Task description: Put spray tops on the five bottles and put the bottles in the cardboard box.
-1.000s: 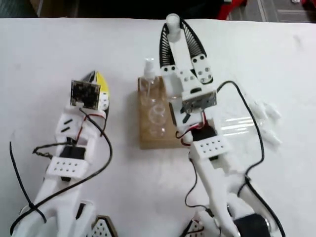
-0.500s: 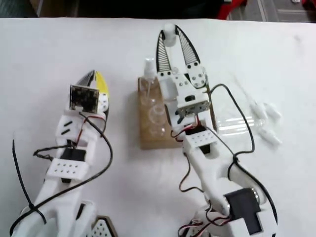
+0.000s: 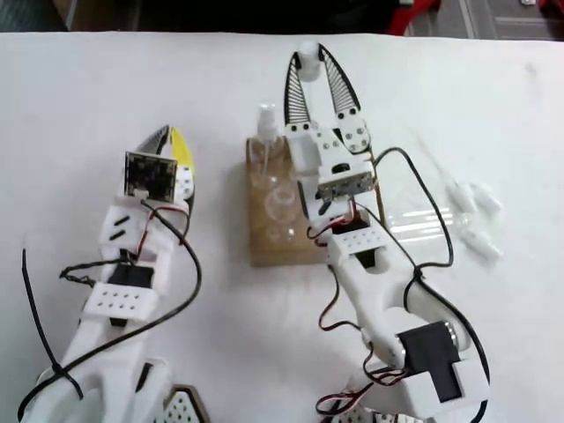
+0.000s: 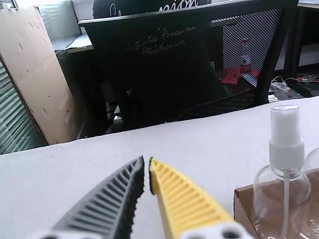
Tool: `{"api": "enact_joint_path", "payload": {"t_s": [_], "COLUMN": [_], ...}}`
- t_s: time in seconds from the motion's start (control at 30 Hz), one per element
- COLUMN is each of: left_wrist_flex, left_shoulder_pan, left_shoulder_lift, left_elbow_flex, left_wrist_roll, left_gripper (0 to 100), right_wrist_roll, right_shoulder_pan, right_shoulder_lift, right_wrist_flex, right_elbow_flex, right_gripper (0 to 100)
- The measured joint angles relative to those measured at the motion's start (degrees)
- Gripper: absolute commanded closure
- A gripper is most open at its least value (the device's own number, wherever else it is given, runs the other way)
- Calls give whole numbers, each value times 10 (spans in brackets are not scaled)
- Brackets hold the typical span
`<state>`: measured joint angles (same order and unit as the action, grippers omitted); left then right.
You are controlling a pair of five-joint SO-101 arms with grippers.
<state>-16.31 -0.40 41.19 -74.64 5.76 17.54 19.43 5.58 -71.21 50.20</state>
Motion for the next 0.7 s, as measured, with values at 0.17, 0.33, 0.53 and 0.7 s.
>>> {"api": "enact_joint_path", "payload": {"t_s": [0.17, 0.33, 0.53, 0.7], "left_wrist_flex": [0, 0, 0, 0], "left_shoulder_pan": [0, 0, 0, 0], "left_shoulder_lift": [0, 0, 0, 0], "left_elbow_flex": [0, 0, 0, 0], "left_wrist_roll": [0, 0, 0, 0], "left_gripper": [976, 976, 976, 976], "right_wrist_roll": [0, 0, 0, 0], "right_shoulder_pan": [0, 0, 0, 0], "right_shoulder_lift": [-1, -1, -1, -1], "right_wrist_flex": [0, 0, 0, 0], "right_elbow_flex": [0, -7, -7, -12], "right_gripper": [983, 983, 983, 983]}}
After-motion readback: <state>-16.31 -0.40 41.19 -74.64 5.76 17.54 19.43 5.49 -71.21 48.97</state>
